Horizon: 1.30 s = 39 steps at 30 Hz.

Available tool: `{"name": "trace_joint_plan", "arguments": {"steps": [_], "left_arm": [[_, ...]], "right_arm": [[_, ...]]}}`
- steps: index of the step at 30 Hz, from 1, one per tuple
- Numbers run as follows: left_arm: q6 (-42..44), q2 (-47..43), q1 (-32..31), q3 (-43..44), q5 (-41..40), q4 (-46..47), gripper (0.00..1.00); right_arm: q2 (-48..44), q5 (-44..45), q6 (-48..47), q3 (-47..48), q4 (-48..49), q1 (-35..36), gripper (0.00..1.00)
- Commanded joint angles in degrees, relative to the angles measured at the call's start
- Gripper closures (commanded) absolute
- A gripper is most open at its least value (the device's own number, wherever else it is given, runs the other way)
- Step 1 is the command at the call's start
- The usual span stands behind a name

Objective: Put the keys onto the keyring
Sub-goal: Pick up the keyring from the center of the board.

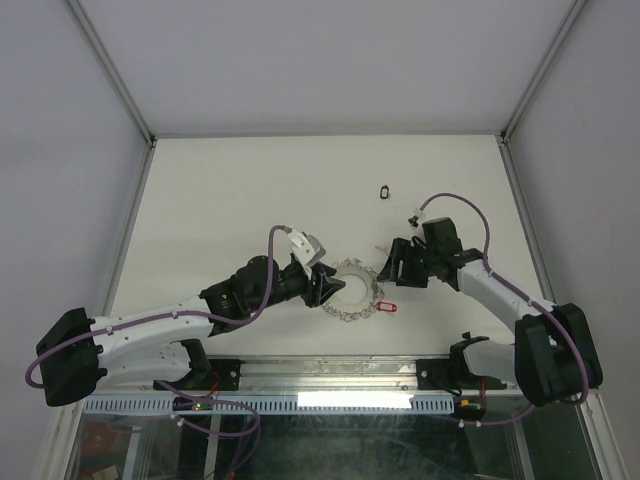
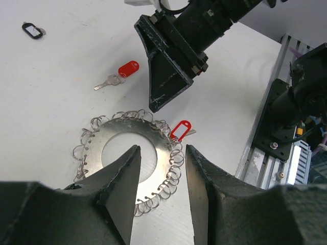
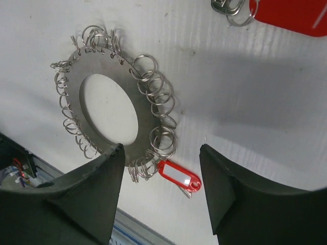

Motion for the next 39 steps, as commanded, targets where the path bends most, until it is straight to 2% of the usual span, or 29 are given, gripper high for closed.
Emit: {"name": "trace_joint_plan", "arguments": {"steps": [1, 16, 24, 29, 39], "left_arm": [[0.0, -0.3, -0.7, -0.2, 1.4, 1.8, 0.61], [0.5, 0.4, -0.7, 0.2, 2.2, 1.9, 0.63], [-0.1, 1.2, -0.7, 0.3, 2.4, 2.1, 0.63], [-0.2, 1.8, -0.7, 0.6, 2.4, 2.3, 0.64], [-1.0, 2.2, -0.7, 1.4, 2.9, 1.6, 0.64]], "right_arm": [[4.6, -10.6, -1.7, -1.3, 12.7, -2.7, 0.37], [12.4, -19.6, -2.8, -7.0, 26.7, -3.4, 0.42], [7.1, -23.0, -0.3, -10.2, 25.6, -3.4, 0.49], [4.2, -21.1, -0.5, -11.4, 23.9, -3.4, 0.52], [7.4, -15.3, -1.1, -8.9, 22.8, -3.4, 0.59]]}}
